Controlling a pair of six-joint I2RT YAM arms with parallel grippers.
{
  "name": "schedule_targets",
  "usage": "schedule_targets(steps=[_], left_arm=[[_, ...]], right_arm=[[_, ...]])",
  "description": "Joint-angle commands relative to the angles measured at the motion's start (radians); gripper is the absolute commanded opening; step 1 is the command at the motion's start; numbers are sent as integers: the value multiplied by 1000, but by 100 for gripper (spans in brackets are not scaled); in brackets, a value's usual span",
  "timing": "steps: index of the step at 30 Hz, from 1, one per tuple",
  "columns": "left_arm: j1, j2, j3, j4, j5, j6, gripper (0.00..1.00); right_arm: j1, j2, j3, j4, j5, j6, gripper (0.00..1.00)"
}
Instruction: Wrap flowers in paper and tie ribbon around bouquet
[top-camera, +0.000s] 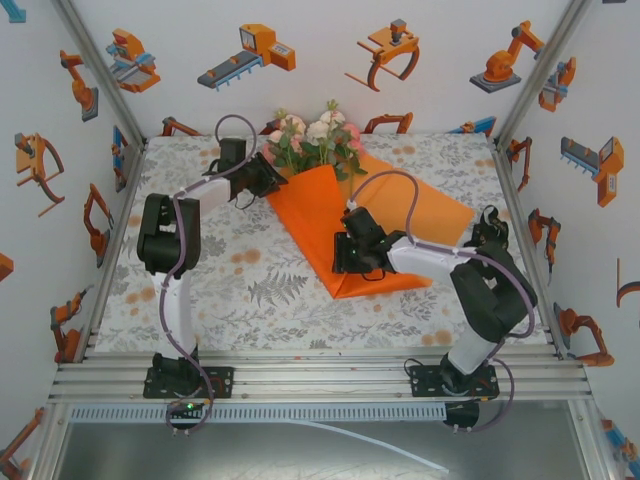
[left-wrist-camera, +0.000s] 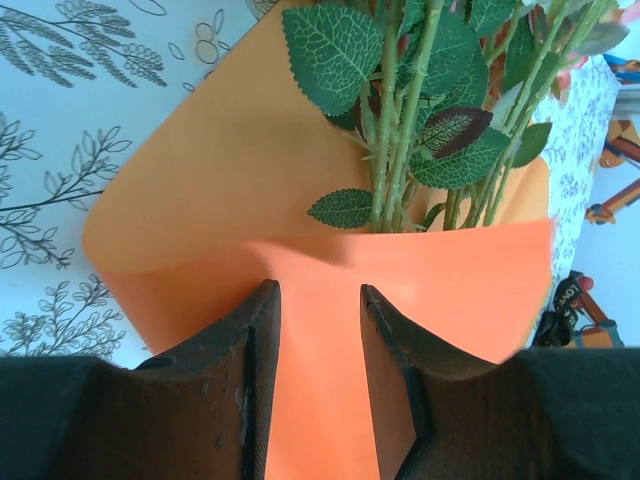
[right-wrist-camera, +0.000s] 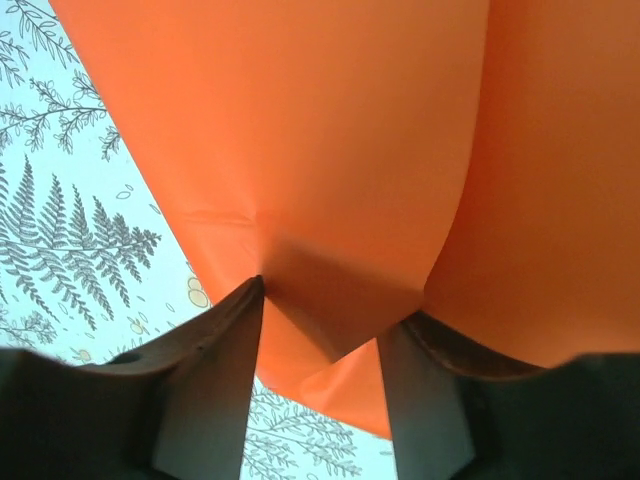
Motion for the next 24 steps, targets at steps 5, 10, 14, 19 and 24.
schedule_targets(steps=[5, 10, 14, 19, 24], left_arm=[[11, 70, 6, 77, 50, 3, 38], [16, 102, 44, 95, 76, -8, 38], [16, 114, 55, 118, 84, -25, 38], [19, 114, 67, 151, 90, -50, 38], [34, 53, 63, 149, 90, -53, 38]], right_arm=[[67, -273, 122, -287, 263, 33, 55], [185, -194, 268, -219, 236, -39, 53], [210, 38, 408, -133, 63, -113, 49], [201, 235, 469, -115, 112, -109, 42], [157, 291, 427, -144, 174, -49, 40]])
